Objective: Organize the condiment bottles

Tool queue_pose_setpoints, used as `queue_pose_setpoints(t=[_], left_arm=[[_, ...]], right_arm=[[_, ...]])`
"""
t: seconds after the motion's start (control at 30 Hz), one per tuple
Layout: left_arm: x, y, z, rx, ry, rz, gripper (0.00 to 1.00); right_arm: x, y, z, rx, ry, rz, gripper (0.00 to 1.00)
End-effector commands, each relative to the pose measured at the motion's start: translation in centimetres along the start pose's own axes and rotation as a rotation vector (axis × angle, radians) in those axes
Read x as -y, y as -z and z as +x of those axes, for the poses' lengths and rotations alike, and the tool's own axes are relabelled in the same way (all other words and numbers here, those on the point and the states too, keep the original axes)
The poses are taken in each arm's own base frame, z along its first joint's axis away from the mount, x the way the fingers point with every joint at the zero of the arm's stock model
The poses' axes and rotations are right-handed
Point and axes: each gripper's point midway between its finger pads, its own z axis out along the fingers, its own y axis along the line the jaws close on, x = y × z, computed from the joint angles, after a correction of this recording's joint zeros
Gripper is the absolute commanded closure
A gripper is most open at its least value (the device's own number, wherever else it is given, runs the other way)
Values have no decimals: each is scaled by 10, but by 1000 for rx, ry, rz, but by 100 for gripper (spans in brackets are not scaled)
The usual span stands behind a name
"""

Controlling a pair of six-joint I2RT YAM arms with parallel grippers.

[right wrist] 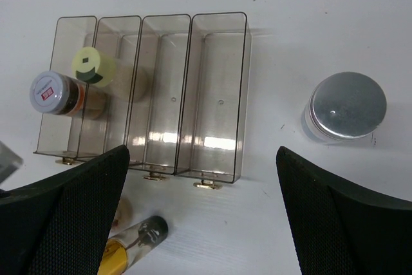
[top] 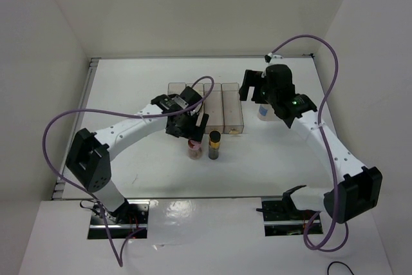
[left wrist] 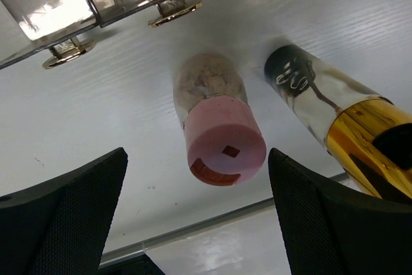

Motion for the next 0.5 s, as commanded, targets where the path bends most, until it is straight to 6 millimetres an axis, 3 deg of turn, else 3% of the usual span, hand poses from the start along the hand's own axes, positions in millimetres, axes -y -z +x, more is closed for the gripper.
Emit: queue_pose_setpoints(t=[0.0,0.47], left_arm=[[6,-6,-6,13,-28,-22,5],[0,-24,-11,6,-42,-115,10]], right_arm=[[4,11,-8,39,-13,9,1],[7,12,-3,35,-22,20,1]])
